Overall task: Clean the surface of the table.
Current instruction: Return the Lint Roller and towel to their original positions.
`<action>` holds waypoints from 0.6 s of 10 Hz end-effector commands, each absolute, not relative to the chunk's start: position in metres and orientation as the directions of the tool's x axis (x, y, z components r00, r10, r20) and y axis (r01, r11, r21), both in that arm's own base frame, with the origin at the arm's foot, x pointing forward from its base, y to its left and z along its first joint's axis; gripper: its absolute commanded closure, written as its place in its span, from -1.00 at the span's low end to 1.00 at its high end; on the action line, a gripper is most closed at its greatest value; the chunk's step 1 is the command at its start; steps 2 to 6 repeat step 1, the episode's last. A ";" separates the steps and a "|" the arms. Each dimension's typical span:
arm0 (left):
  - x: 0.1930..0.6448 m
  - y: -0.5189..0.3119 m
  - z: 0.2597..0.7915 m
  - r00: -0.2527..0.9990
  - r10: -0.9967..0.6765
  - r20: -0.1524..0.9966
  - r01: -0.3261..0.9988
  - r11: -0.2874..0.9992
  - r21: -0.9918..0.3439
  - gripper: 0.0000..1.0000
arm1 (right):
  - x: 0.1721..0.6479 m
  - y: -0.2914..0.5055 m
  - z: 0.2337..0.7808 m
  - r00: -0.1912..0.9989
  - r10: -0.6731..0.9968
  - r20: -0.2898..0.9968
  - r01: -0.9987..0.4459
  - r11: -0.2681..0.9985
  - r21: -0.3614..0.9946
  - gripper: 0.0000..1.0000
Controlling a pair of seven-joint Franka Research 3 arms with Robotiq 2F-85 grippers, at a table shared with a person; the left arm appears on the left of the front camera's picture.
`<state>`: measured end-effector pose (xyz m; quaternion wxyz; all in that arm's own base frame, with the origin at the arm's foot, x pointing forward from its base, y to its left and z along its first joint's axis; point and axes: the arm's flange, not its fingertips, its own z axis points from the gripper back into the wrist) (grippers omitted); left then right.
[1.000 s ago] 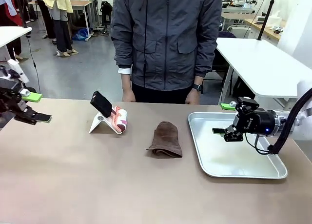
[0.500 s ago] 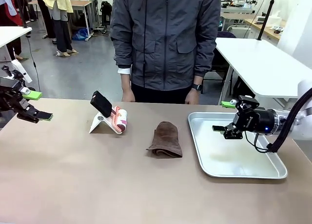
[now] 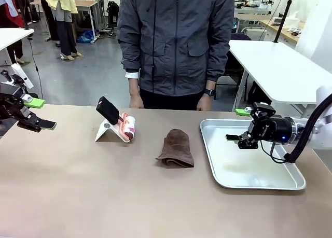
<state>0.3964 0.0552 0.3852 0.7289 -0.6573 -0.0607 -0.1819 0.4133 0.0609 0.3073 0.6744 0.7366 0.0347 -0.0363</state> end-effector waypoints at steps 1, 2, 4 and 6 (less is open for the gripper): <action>0.394 0.054 0.387 0.932 -0.178 0.316 0.333 0.075 -0.940 -1.00 | 0.412 0.061 0.310 0.995 0.014 -0.103 0.104 -0.084 0.991 -1.00; 0.394 0.054 0.387 0.932 -0.178 0.316 0.333 0.075 -0.940 -1.00 | 0.412 0.061 0.310 0.995 0.014 -0.103 0.104 -0.084 0.991 -1.00; 0.394 0.054 0.387 0.932 -0.178 0.316 0.333 0.075 -0.940 -1.00 | 0.412 0.061 0.310 0.995 0.014 -0.103 0.104 -0.084 0.991 -1.00; 0.394 0.054 0.387 0.932 -0.178 0.316 0.333 0.075 -0.940 -1.00 | 0.412 0.061 0.310 0.995 0.014 -0.103 0.104 -0.084 0.991 -1.00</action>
